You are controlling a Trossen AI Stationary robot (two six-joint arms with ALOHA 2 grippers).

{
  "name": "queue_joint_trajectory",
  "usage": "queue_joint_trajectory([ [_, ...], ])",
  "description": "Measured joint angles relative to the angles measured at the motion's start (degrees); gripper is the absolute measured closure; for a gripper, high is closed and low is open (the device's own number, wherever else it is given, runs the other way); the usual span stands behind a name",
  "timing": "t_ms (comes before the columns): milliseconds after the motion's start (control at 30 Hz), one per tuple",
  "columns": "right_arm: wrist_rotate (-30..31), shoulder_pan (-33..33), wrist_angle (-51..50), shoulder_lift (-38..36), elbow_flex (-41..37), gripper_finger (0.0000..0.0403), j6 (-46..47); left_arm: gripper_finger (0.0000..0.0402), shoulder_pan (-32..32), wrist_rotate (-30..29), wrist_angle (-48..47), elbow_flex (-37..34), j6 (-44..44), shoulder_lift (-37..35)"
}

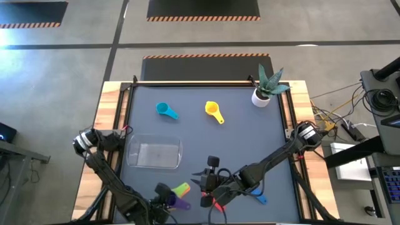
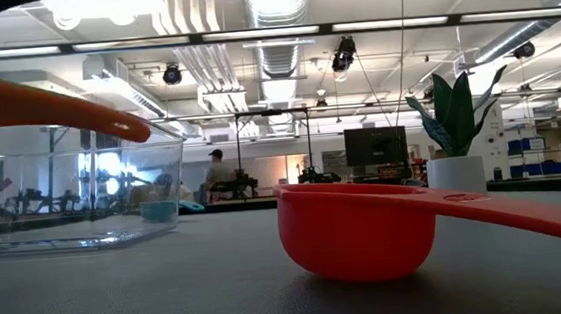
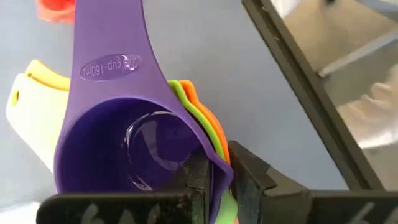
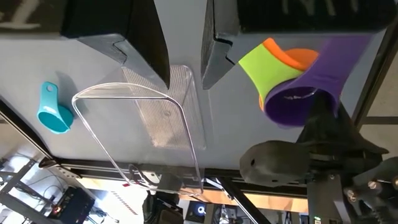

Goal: Nest measuring cups in basket
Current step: Stack the purple measuring cup on top of the green measuring cup

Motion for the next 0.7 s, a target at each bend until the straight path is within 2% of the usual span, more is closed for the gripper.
queue_joint_trajectory([
  [200, -0.07, 0.0, -0.15, 0.0, 0.0, 0.0323, 0.0, 0.0377, 0.01, 1.4, -0.01, 0.0, -0.5, 0.0],
  [500, -0.07, 0.0, -0.15, 0.0, 0.0, 0.0323, 0.0, 0.0257, 0.03, 1.29, -0.24, 0.0, -2.3, 0.0],
  [700, -0.07, 0.0, -0.17, 0.0, 0.0, 0.0323, 0.0, 0.0223, -0.06, 1.22, -2.24, 0.18, -4.6, -0.03],
])
